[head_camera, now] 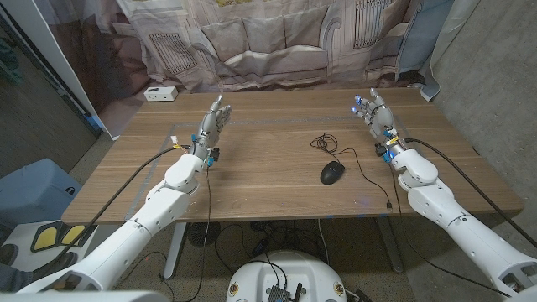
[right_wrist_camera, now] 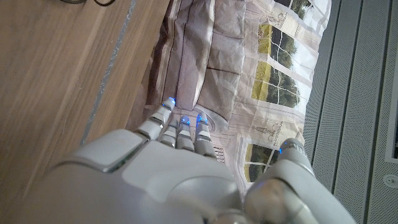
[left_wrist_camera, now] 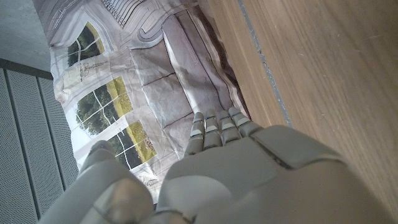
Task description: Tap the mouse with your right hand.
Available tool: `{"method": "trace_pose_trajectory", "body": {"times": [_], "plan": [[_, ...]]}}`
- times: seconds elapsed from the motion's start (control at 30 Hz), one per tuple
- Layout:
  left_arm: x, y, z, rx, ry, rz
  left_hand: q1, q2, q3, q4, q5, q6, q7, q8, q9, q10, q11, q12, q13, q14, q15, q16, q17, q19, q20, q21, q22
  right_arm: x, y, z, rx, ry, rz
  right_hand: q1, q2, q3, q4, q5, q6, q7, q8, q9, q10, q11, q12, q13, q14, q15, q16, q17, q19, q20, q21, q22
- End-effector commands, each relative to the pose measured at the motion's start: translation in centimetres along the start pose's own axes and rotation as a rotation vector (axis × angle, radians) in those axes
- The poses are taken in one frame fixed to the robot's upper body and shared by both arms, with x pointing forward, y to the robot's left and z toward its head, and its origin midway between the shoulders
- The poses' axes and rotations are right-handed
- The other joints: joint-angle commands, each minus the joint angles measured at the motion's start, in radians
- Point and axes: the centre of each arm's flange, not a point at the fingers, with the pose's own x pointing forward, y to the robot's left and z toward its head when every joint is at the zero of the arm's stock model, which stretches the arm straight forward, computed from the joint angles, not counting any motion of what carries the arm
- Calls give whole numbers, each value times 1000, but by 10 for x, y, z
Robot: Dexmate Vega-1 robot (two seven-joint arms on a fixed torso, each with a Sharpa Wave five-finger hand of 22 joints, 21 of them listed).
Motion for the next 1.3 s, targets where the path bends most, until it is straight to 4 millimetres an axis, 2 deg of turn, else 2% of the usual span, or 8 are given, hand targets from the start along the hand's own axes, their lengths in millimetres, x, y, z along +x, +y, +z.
{"method": "trace_pose_trajectory", "body": {"times": [0.03,0.53,0.67,1.3], "plan": [[2,7,6,6,-12,-15,12,3,1,-9,1,10,4,3,4,11,0,5,3,10,4,1,4,7,3,-4,2,-17,6,15,-33,-40,3,9,-2,1,-8,9,17,0,-3,5,20,3,10,4,15,0,6,-1,20,-1,5,6],[19,13,6,8,-10,-41,18,10,3,-12,0,16,4,0,4,16,-1,4,3,12,6,-2,4,4,8,-8,2,-43,16,23,-56,-55,-34,14,0,1,-11,9,25,-2,-4,5,31,3,10,4,26,0,6,-2,31,-1,3,6],[19,13,8,16,-6,-47,20,12,4,-13,-1,16,4,-1,5,15,-2,3,3,11,6,-3,4,1,11,-10,2,-47,17,26,-59,-62,-33,15,1,1,-11,9,26,0,-5,5,33,8,10,4,29,0,6,-3,35,0,3,6],[11,13,7,31,0,-40,28,22,10,-17,-2,22,4,-3,5,21,-1,1,3,18,8,-4,4,2,12,-13,3,-77,23,37,-88,-63,-32,18,6,0,-12,9,34,0,-6,5,48,5,11,4,43,-1,8,-3,48,1,2,6]]}}
